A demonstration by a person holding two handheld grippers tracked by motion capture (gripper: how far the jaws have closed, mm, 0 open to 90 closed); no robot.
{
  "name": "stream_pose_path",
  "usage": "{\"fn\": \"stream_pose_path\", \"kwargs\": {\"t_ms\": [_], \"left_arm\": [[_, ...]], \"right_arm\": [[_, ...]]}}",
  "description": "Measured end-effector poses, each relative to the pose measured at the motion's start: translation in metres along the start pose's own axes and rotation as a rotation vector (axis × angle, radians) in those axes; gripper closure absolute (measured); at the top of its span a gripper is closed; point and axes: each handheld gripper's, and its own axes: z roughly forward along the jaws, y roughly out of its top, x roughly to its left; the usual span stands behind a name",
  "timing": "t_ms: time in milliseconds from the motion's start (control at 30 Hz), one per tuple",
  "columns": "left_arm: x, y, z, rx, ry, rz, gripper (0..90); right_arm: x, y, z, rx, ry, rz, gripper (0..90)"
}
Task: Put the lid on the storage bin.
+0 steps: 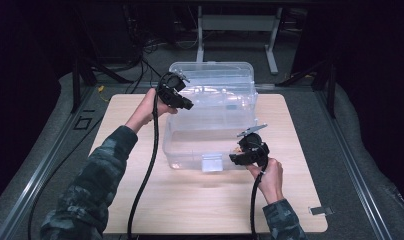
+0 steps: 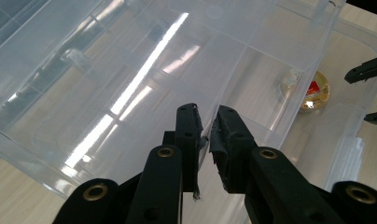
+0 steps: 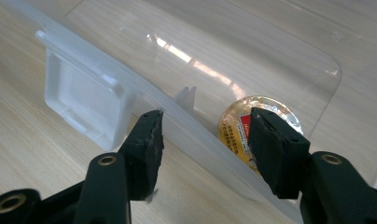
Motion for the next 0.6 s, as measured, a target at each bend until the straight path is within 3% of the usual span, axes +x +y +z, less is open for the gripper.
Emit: {"fn": "stream_pose_path", "kwargs": {"t_ms": [600], "left_arm": [[-0.0024, -0.0089, -0.0034, -0.015, 0.010, 0.012, 80.0]], "right_arm": [[-0.0041, 0.0098, 0.0082, -0.007, -0.001, 0.003, 45.3]]}}
